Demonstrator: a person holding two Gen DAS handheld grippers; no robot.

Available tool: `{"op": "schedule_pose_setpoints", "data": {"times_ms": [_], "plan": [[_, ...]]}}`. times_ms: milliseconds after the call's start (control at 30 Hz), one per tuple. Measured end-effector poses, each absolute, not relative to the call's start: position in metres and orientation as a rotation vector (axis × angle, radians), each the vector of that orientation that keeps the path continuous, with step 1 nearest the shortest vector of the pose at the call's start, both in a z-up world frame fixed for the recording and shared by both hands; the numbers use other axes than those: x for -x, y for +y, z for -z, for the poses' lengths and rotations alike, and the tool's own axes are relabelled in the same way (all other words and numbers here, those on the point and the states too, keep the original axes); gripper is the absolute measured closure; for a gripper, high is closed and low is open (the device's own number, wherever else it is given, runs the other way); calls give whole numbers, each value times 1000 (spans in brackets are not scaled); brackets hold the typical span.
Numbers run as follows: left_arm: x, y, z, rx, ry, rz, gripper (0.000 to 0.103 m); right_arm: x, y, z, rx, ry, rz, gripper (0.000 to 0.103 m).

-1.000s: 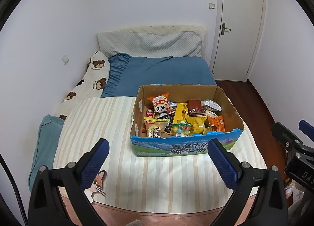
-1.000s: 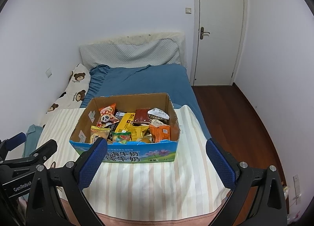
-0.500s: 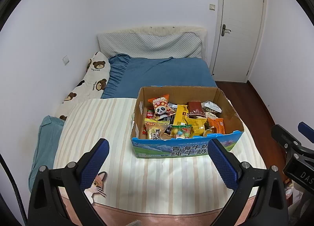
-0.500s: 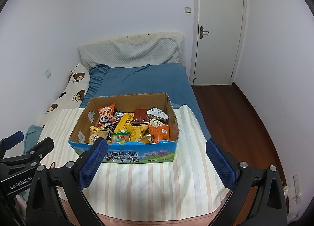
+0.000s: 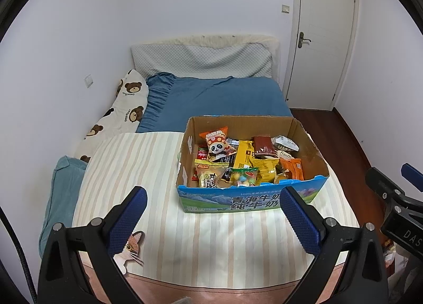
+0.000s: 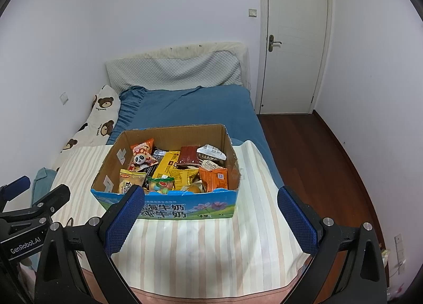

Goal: Organize snacks

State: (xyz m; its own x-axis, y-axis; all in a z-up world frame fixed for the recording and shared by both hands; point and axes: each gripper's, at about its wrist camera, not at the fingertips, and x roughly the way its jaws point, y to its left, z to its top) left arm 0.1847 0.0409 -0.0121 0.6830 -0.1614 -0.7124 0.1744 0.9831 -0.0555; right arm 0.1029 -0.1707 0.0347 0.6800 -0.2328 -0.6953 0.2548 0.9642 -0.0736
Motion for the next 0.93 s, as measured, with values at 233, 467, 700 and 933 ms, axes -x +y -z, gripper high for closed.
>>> {"op": "schedule_pose_setpoints", "data": {"times_ms": [233, 467, 700, 933], "plan": [[-183, 40, 12, -11, 792, 192, 0, -103, -171, -37, -32, 767, 275, 1], [-182, 40, 11, -11, 786, 191, 0, -103, -169, -40, -30, 763, 274, 1], [-181, 40, 10, -5, 787, 197, 0, -101, -169, -41, -38, 762, 273, 1], [-174, 40, 3, -4, 757, 186, 0, -100, -168, -41, -42, 760, 272, 1]]}}
